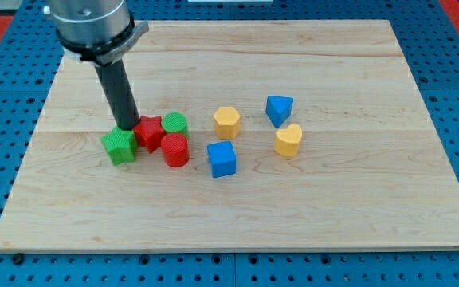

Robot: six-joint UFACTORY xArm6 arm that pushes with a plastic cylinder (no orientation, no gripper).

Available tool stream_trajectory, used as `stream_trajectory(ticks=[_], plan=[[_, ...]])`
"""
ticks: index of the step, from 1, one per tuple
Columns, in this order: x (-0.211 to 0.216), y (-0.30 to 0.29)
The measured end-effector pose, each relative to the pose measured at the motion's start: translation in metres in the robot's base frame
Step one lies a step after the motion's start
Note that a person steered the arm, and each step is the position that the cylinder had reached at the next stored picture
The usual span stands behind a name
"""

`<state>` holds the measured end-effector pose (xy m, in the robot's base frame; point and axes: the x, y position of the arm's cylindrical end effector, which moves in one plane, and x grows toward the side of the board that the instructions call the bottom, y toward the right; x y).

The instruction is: Move the blue triangle top right to the red circle

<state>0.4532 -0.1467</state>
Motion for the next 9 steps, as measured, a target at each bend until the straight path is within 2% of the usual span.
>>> stream_trajectory(ticks=[1, 2, 3, 4, 5, 6, 7, 8, 9], plan=[[0.029, -0.009], [0.034, -0.027], [0.076, 0.005], [0.122, 0.109], [0.121, 0.209], [0.082, 0.287], [-0.013, 0.303], [-0.054, 0.253], [-0.046, 0.158]])
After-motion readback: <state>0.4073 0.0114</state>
